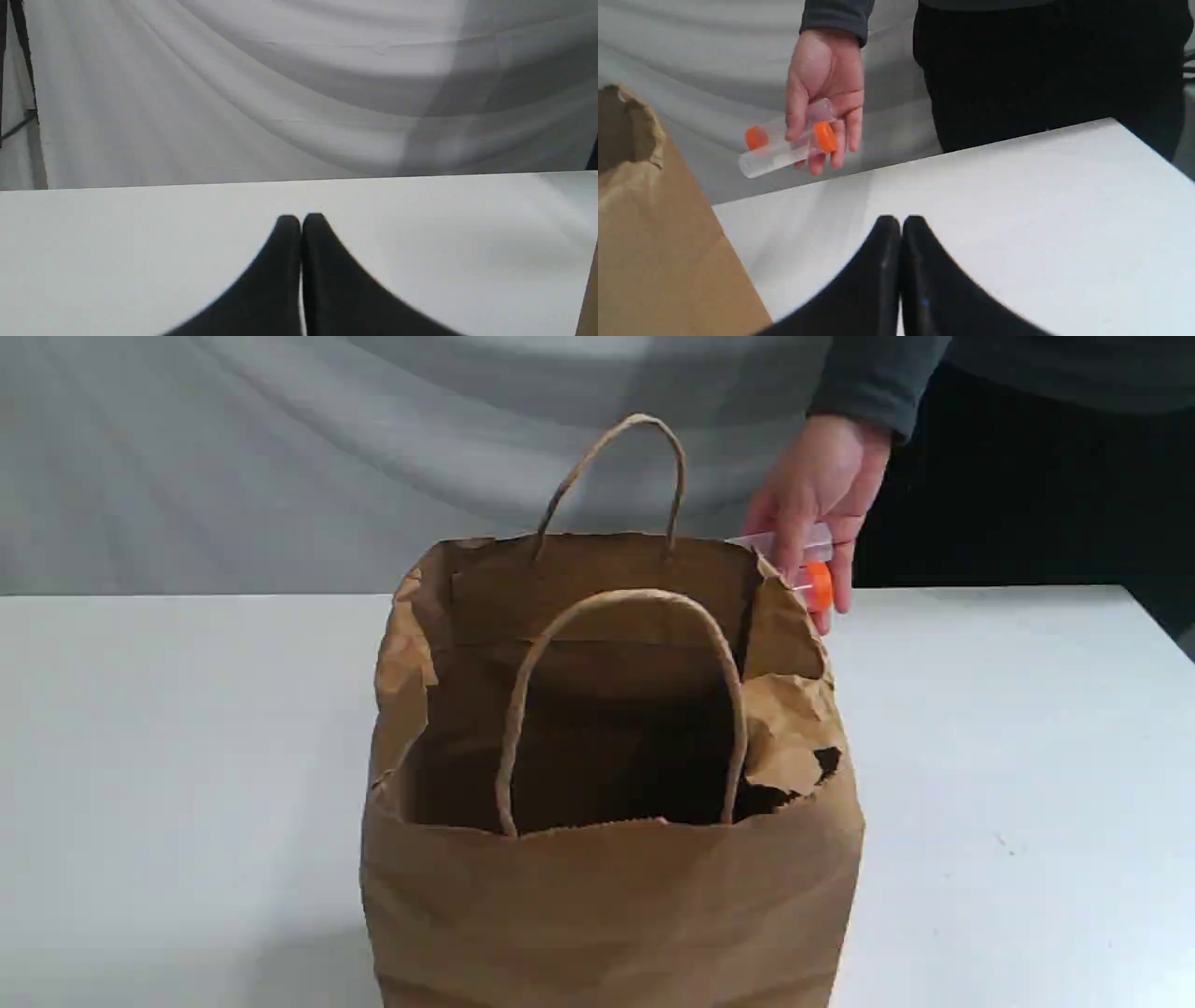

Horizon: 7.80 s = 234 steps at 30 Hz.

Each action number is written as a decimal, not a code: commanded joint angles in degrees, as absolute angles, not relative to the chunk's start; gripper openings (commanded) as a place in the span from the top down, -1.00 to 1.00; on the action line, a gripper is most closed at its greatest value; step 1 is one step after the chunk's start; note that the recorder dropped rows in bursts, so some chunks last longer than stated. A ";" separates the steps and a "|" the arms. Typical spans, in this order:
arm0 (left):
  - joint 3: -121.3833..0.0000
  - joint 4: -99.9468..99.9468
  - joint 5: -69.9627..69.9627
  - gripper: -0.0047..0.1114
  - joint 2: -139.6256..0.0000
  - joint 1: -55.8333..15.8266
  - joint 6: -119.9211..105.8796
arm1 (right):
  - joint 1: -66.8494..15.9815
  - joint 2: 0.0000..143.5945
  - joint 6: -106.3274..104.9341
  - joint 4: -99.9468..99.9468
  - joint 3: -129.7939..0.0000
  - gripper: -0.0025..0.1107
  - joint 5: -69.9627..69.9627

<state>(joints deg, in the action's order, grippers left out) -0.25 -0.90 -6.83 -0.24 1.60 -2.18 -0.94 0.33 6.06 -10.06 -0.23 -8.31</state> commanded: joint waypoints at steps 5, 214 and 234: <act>0.00 -0.85 -6.24 0.92 0.00 1.76 -1.98 | -0.60 0.00 6.20 -20.85 0.00 0.96 -7.10; -45.96 -74.80 -31.28 0.92 -66.07 -34.91 -79.34 | -16.28 97.11 -35.63 -21.97 -99.43 -0.01 -64.85; -45.96 -74.80 -31.28 0.92 -66.07 -34.91 -79.34 | -19.45 102.40 -39.01 -24.94 -99.07 -0.01 -65.97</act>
<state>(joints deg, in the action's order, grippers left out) -45.56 -74.85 -31.08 -65.94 -34.59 -79.55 -19.29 102.16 -38.53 -24.81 -99.12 -66.98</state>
